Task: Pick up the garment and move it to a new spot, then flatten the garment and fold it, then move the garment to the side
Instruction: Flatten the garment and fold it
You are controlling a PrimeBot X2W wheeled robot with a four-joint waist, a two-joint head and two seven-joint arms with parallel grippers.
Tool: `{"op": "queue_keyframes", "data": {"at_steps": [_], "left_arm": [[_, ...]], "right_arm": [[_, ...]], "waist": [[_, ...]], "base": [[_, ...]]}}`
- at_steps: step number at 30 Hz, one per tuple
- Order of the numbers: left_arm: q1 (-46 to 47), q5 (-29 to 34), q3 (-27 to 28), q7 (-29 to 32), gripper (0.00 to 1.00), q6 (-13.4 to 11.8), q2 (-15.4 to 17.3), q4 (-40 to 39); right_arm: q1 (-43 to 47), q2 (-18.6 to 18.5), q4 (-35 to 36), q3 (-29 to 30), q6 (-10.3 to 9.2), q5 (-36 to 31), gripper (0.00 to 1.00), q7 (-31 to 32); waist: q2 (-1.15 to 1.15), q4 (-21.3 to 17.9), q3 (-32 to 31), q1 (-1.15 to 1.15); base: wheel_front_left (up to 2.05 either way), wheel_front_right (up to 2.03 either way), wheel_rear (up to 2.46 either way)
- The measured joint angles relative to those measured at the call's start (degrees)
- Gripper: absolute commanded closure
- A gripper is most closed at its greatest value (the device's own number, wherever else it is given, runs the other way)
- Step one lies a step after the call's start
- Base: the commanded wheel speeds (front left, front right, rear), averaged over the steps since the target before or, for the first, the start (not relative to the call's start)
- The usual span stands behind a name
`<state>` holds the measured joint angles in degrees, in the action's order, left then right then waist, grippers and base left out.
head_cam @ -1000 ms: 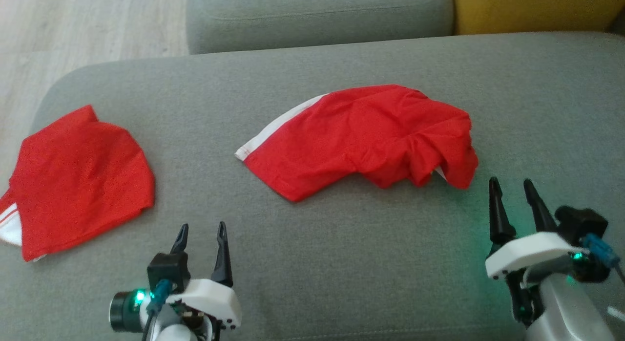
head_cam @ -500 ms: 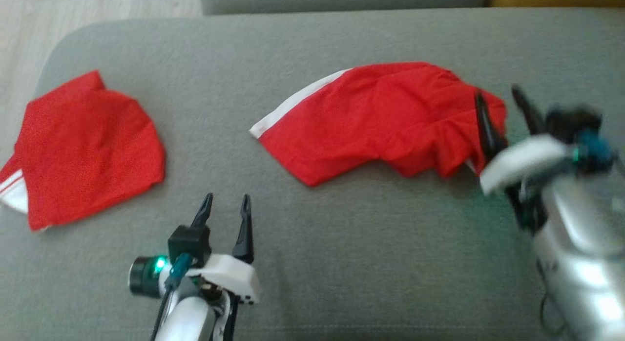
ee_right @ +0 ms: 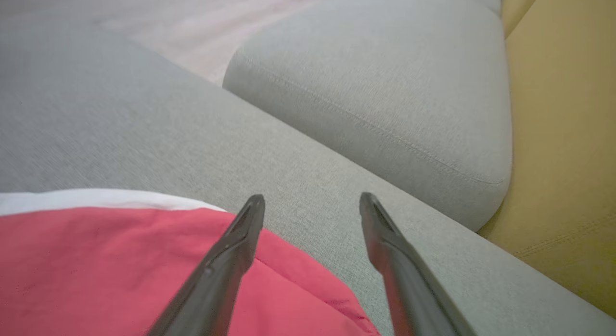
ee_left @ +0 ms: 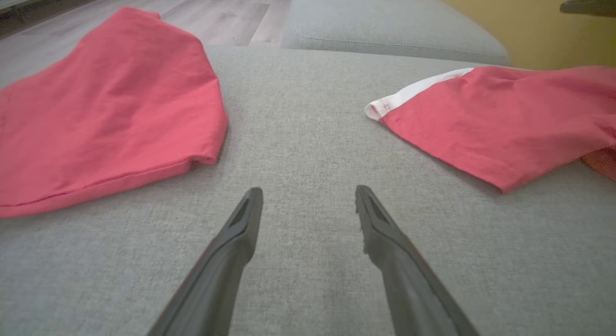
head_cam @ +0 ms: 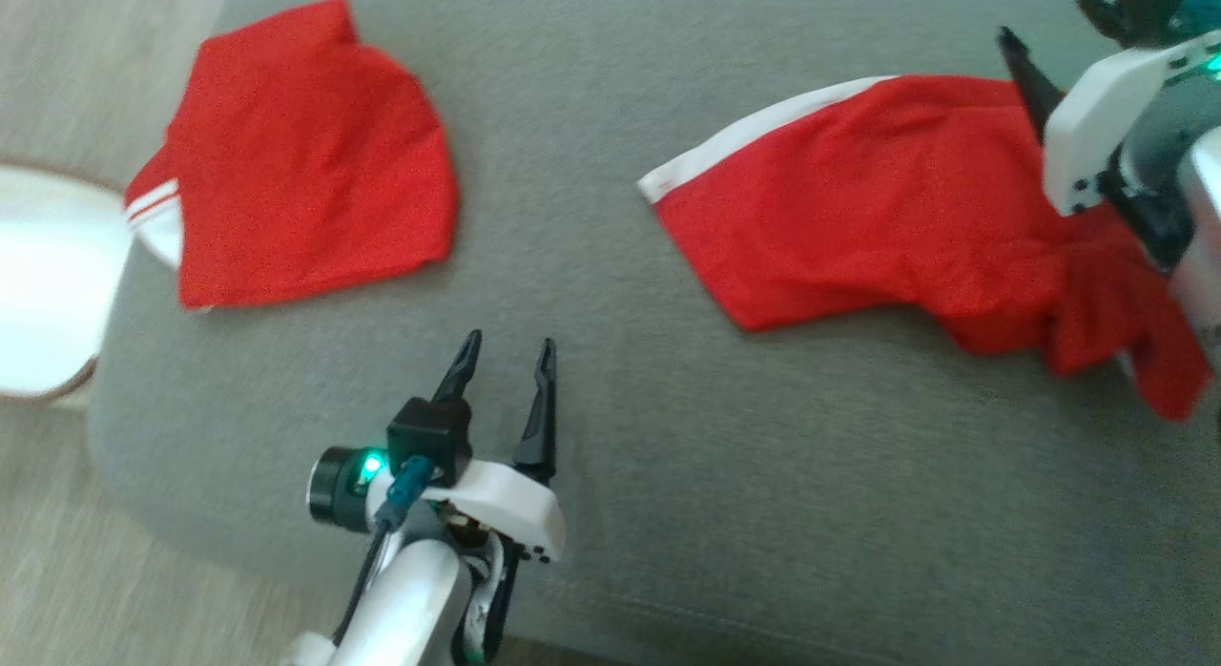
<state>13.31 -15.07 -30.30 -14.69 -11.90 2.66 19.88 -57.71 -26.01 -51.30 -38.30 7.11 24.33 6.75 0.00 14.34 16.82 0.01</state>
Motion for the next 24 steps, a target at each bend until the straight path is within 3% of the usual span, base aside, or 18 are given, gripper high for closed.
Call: {"op": "queue_keyframes", "data": {"at_steps": [7, 17, 18, 19, 20, 24], "left_arm": [[1.12, -1.31, -2.96, 0.00, 0.00, -1.10, -0.04, -1.52], [1.36, -2.24, -3.96, 0.00, 0.00, -1.82, -0.21, -2.91], [1.35, -2.22, -3.94, 0.00, 0.00, -1.81, -0.21, -2.92], [1.35, -2.22, -3.88, 0.00, 0.00, -1.81, -0.21, -2.91], [1.35, -2.20, -3.76, 0.00, 0.00, -1.81, -0.21, -2.88], [1.35, -1.58, -2.74, 0.00, 0.00, -1.81, -0.22, -2.77]], "right_arm": [[-1.22, -4.50, -4.35, -9.20, 0.00, 7.24, 0.00, 8.24], [-4.33, -6.78, -7.35, -12.62, 0.00, 13.48, 0.00, 12.35], [-4.44, -6.77, -7.44, -13.01, 0.00, 14.10, 0.09, 13.18], [-4.65, -6.77, -7.51, -13.32, 0.00, 14.71, 0.67, 13.73], [-4.86, -6.76, -7.58, -13.52, 0.00, 15.40, 1.00, 13.93], [-4.82, -6.36, -8.25, -14.82, 0.01, 16.86, 1.00, 12.48]], "waist": [[0.00, 5.71, 3.92, 0.00], [0.00, 8.35, 5.78, -0.01], [0.00, 8.34, 5.69, -0.01], [0.00, 8.30, 5.63, -0.01], [0.00, 8.24, 5.55, -0.01], [0.00, 7.67, 5.02, -0.01]], "base": [[0.00, 0.00, 0.00], [0.00, 0.00, 0.00], [0.00, 0.00, 0.00], [0.00, 0.00, 0.00], [0.00, 0.00, 0.00], [0.00, 0.00, 0.00]]}}
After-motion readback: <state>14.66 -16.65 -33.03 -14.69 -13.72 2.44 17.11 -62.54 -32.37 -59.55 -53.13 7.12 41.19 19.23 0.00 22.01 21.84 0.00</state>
